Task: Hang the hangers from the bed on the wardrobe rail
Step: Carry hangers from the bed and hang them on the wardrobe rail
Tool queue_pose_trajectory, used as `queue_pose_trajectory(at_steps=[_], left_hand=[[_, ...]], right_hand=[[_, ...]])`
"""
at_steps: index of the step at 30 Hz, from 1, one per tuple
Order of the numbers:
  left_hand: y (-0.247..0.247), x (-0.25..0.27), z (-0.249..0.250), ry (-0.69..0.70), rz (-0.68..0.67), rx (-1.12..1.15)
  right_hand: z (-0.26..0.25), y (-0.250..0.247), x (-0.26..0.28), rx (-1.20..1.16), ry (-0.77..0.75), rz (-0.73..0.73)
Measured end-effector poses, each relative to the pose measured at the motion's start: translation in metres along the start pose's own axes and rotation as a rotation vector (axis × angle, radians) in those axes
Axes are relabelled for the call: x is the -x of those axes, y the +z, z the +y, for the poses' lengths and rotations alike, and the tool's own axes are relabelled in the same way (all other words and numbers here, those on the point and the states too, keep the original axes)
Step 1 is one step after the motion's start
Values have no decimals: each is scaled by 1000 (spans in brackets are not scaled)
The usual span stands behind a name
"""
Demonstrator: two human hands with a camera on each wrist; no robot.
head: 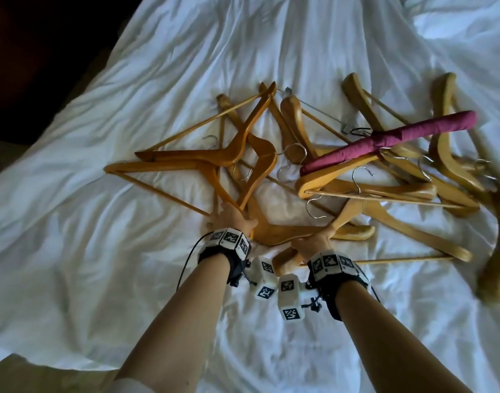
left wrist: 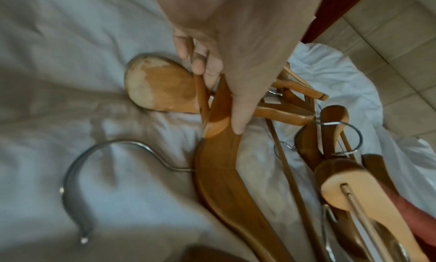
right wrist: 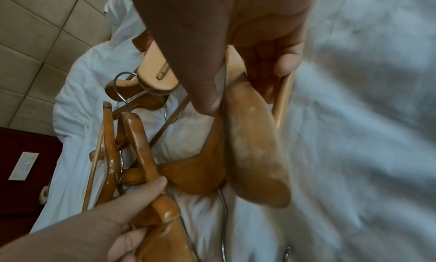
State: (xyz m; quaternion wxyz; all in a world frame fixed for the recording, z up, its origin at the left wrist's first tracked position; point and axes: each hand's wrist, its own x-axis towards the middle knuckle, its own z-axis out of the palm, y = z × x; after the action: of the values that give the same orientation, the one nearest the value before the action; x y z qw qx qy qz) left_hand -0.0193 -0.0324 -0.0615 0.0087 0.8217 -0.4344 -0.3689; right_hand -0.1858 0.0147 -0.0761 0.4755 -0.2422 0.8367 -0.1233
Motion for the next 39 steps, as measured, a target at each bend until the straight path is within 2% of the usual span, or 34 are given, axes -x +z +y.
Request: queue_pose_trajectory(at_steps=[5,10,17,24,28,33,39], left_hand=[[-13,14,-7,19,12,-156],[-47,38,-8,85,85,-275],[-90,73,-27,159,78,-208],[-95,136,-51,149,72,-172],[-98,164,-62,87,119,1],[-115,224,-66,216,161,232],[-133,299,-75,277,63,689]], right_hand=[[7,-2,9,38,96,-63],[4,-4,27,123,67,-67],[-15,-39,87,345,-40,-91],[11,-57,139,476,-128,-58],[37,-57,164,486,-227,-62],[47,-79,209,282,-356,-91],[44,-105,255,11,-541,-126]])
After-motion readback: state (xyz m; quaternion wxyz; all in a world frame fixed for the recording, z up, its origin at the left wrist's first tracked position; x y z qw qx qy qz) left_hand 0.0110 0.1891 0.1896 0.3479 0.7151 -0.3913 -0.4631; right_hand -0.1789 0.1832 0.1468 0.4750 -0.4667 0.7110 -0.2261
